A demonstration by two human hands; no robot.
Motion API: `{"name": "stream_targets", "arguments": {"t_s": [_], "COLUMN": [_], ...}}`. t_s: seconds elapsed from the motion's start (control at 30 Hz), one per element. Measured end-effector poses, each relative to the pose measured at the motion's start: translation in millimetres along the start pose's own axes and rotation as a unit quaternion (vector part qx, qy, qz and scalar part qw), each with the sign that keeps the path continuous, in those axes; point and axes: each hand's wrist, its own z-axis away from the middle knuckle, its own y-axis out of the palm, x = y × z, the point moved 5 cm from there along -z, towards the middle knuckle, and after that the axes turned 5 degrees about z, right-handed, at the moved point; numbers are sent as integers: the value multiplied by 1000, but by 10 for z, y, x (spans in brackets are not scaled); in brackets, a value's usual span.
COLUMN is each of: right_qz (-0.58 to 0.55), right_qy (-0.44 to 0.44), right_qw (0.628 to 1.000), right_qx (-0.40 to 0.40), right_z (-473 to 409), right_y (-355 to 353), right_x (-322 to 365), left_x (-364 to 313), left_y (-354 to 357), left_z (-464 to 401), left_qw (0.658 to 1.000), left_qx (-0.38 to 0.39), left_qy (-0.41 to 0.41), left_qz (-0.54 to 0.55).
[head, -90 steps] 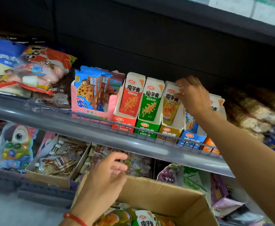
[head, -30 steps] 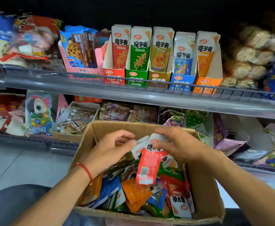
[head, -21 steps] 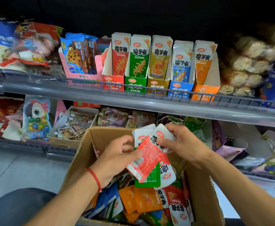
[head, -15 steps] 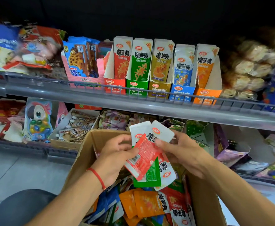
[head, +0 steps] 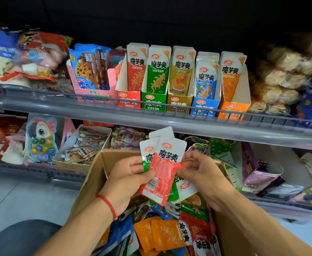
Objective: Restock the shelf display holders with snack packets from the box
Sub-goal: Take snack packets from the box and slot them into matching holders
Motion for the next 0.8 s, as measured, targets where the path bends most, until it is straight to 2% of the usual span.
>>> {"name": "stream_targets", "arguments": {"t_s": [0.17,0.33,0.5,0.67,0.8], "right_qz": [-54,-87,-41,23,45], "right_qy": [-3,-20,19,24,22], "right_qw": [998,996,999,999,999], "right_qx": [-15,-1,7,-27,14], "right_z": [22,66,84,56,60], "right_y": [-137,-221,102,276,330], "right_x": [111,199,39,-63,-24], "left_x": [-143,-127,6,-11,-19], "left_y": [-304,-423,-96,34,-13], "left_z": [-54,4,81,122,123], "left_qw": [995,989,992,992,998], "left_qx": [-75,-133,-88,-45,-56], "left_qy": [0,4,-42,-30,6], "left_qz": [72,59,76,114,37]}}
